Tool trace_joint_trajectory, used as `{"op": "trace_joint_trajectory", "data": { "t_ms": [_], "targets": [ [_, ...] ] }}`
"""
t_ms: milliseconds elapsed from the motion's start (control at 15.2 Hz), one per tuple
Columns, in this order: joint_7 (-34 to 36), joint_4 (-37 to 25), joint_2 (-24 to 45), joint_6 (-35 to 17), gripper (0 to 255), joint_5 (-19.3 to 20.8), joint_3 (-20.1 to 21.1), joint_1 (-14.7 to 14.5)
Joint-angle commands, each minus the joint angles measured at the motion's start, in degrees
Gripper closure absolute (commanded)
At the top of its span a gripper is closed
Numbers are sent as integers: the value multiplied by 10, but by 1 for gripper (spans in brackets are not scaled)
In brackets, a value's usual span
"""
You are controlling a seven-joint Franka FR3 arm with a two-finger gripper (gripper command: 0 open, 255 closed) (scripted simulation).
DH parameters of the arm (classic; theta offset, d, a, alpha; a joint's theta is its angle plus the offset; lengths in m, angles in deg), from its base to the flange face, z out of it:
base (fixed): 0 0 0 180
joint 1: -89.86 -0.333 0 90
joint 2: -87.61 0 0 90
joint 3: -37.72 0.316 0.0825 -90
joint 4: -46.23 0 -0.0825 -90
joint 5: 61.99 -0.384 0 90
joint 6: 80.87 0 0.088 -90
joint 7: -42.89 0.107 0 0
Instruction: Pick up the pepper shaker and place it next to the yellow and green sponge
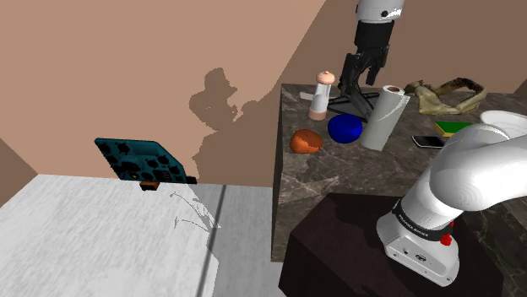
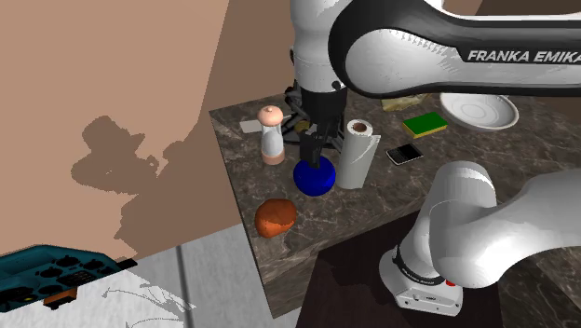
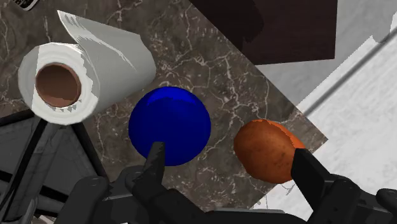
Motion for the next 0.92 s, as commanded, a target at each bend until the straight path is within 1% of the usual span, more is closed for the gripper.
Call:
{"op": "trace_joint_trajectory", "data": {
  "t_ms": [0, 396, 858],
  "targets": [
    [0, 0, 0, 0, 0, 0, 0, 0],
    [-38, -48, 109, -82, 0, 36, -31, 13],
    [-78, -134, 241, -156, 0, 60, -63, 24]
  ]
}}
